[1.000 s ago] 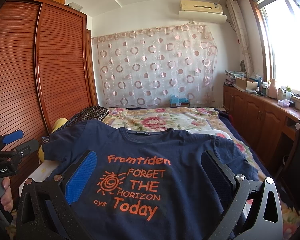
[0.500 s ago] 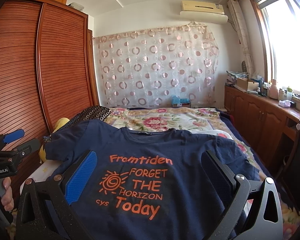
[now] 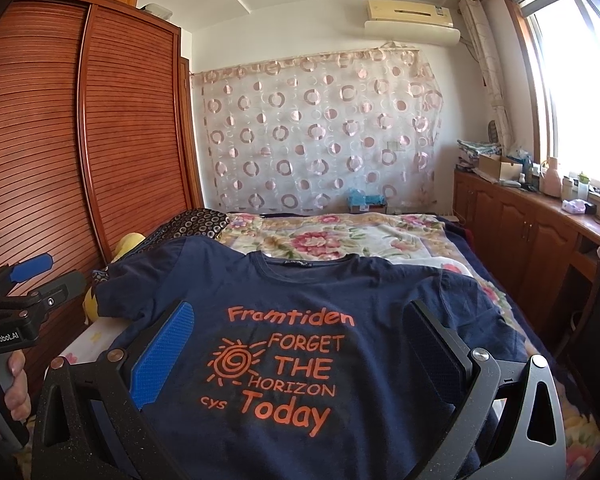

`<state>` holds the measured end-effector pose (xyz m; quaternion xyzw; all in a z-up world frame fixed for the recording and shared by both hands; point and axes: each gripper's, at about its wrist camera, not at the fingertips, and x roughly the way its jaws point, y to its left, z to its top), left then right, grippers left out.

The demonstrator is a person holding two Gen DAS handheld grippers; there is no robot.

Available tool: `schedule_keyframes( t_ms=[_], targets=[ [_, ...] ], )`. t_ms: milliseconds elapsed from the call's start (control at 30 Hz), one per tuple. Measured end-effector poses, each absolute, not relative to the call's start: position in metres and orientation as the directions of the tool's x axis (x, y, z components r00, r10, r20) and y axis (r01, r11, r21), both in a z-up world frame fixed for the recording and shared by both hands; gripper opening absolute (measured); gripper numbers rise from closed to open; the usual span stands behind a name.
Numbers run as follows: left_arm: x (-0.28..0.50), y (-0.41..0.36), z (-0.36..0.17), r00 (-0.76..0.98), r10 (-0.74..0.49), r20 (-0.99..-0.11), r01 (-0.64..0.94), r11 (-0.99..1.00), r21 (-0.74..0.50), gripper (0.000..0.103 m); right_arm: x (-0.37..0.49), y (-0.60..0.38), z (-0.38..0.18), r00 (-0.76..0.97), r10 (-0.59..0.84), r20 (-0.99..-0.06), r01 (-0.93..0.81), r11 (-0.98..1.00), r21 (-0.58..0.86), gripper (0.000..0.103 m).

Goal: Fold small clothes

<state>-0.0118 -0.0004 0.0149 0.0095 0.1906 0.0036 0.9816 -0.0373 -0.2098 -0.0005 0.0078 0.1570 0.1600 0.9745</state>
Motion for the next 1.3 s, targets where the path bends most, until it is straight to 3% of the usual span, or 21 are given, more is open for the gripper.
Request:
schedule_keyframes(
  t_ms=[600, 1300],
  targets=[
    [-0.014, 0.010, 0.016, 0.926, 0.008, -0.377, -0.008, 1.000, 0.002, 0.103, -0.036, -0.213, -0.002, 0.890, 0.334, -0.309, -0.325, 0.942, 0.082, 0.103],
    [0.014, 0.099, -0.036, 0.851, 0.072, -0.520, -0.107, 0.994, -0.036, 0.103, -0.004, -0.194, -0.007, 0.819, 0.365, -0.442, -0.394, 0.919, 0.027, 0.103]
  ],
)
